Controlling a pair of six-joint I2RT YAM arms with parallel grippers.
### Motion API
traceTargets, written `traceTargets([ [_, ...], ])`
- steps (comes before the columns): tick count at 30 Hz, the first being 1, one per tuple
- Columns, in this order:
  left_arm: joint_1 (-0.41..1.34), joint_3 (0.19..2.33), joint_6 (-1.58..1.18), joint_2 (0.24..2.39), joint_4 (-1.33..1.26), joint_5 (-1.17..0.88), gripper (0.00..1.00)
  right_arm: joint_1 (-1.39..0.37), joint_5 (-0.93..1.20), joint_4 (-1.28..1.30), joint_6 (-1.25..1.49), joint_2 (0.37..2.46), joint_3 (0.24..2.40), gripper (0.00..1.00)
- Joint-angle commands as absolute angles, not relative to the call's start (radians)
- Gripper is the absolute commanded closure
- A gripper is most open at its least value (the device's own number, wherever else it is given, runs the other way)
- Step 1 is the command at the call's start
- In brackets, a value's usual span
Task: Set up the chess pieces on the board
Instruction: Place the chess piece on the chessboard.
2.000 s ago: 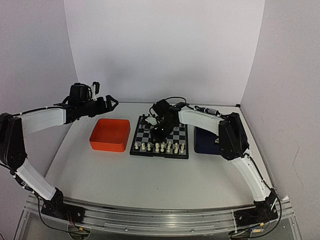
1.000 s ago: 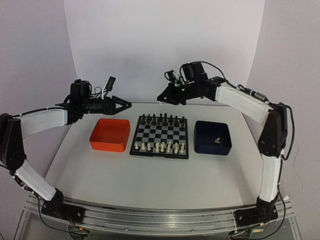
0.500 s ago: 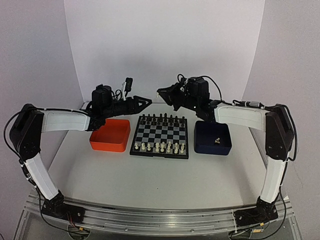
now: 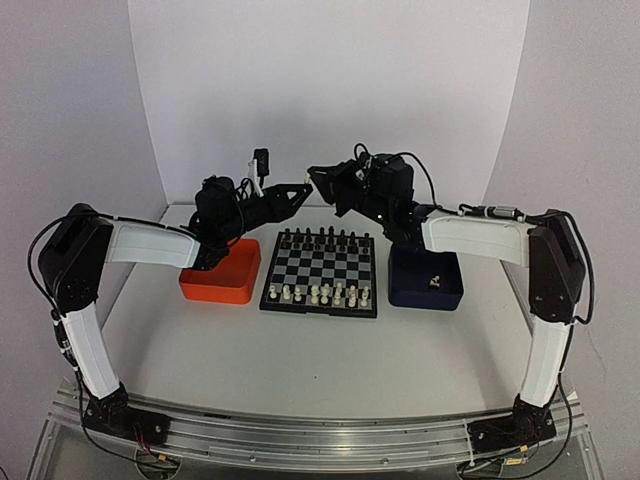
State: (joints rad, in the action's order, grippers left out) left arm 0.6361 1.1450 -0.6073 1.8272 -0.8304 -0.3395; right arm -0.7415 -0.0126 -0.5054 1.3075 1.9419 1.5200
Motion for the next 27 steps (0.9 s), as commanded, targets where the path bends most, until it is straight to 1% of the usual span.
traceTargets([
  [1, 0.641, 1.174, -0.633, 1.839, -0.97, -0.284, 0.64, -0.747, -0.037, -0.553, 1.333, 1.952, 1.539, 0.96],
  [4, 0.641, 1.174, -0.638, 1.844, -0.997, -0.277, 0.7, -0.747, -0.021, -0.554, 1.344, 1.959, 1.545, 0.96],
  [6, 0.641, 1.184, -0.637, 1.851, -0.995, -0.284, 0.76, -0.748, -0.013, -0.559, 1.349, 1.963, 1.551, 0.96],
  [10, 0.641, 1.201, -0.64, 1.861, -0.99, -0.29, 0.81, -0.749, -0.008, -0.566, 1.352, 1.964, 1.552, 0.96],
  [23, 0.644, 1.212, -0.669, 1.887, -1.004, -0.329, 0.81, -0.749, -0.008, -0.577, 1.38, 1.988, 1.575, 0.94],
  [26, 0.646, 1.207, -0.668, 1.884, -1.009, -0.323, 0.85, -0.749, -0.008, -0.58, 1.381, 1.989, 1.573, 0.94],
  [27, 0.646, 1.207, -0.667, 1.884, -1.01, -0.32, 0.89, -0.749, -0.008, -0.581, 1.381, 1.988, 1.57, 0.94],
])
